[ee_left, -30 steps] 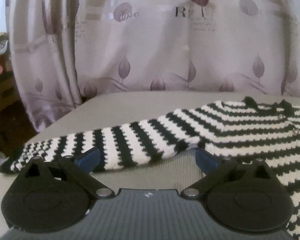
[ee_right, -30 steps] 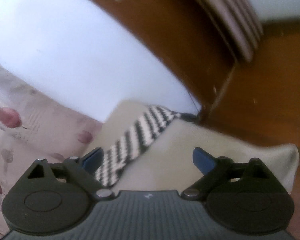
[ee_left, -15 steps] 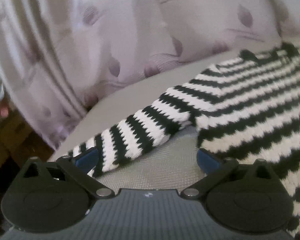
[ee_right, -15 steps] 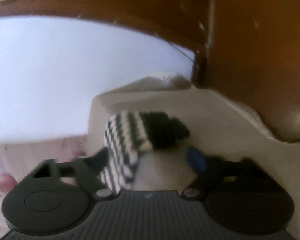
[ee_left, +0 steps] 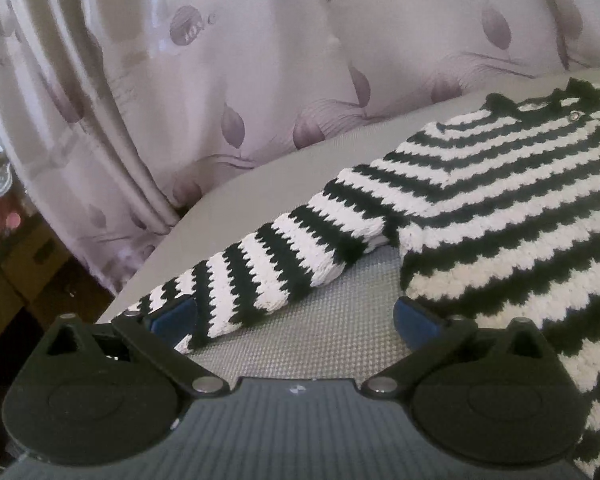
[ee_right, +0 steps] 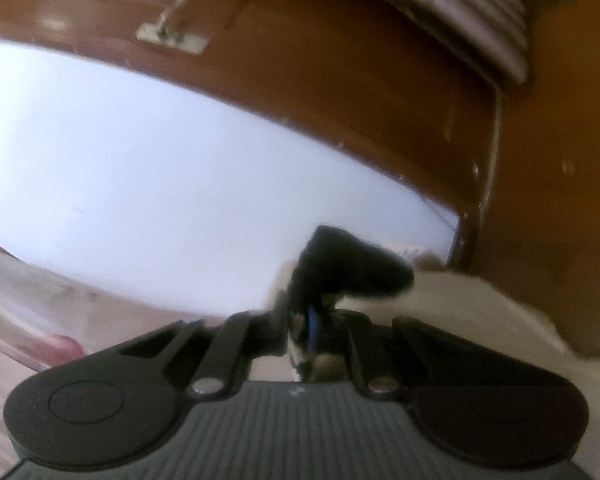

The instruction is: Fold small clothes

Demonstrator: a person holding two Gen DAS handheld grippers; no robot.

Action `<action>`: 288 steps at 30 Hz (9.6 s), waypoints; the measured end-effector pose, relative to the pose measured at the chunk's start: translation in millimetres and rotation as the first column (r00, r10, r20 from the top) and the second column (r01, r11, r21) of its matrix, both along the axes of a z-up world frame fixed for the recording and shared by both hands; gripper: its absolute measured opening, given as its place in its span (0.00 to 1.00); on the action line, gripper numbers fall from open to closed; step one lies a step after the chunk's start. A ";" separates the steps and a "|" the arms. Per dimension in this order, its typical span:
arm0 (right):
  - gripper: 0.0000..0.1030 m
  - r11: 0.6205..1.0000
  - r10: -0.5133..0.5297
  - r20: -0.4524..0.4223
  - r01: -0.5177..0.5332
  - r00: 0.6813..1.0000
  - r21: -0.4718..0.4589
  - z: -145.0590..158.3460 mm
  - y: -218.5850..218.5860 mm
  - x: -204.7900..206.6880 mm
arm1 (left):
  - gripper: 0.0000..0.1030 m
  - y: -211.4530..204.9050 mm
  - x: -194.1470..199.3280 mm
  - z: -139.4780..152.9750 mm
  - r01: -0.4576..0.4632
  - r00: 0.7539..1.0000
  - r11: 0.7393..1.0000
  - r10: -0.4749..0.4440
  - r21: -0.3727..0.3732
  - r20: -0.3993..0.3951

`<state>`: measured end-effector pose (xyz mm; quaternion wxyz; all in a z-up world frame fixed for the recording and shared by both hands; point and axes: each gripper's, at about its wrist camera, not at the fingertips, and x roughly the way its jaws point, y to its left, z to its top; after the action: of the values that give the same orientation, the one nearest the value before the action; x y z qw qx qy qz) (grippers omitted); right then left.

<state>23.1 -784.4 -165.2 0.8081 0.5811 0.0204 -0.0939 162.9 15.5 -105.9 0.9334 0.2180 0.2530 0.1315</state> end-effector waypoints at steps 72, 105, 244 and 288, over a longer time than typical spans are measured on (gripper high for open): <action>0.54 0.912 0.218 -0.157 -0.259 0.963 -0.319 15.5 219.3 -130.6 | 1.00 31.3 -122.6 76.4 0.358 0.932 0.852 -0.304 -0.382 0.195; 0.09 0.981 -0.137 -0.137 0.115 0.981 -0.155 40.0 70.4 -51.8 | 1.00 22.7 6.5 13.0 0.188 0.982 0.690 -0.158 -0.699 0.108; 0.76 0.749 0.475 -0.164 -0.495 0.865 -0.440 56.0 311.9 40.9 | 1.00 -137.0 37.1 71.1 0.446 0.820 0.388 -0.538 -0.807 0.195; 0.24 0.638 0.622 -0.370 -0.721 0.690 -0.271 7.2 306.4 -58.7 | 0.99 48.2 -82.3 -1.8 0.198 0.884 0.461 -0.465 -0.865 -0.045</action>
<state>-35.6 -478.0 -158.0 0.8747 0.3389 0.3154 0.1435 80.6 63.7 -107.7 0.8825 -0.1966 0.3633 -0.2245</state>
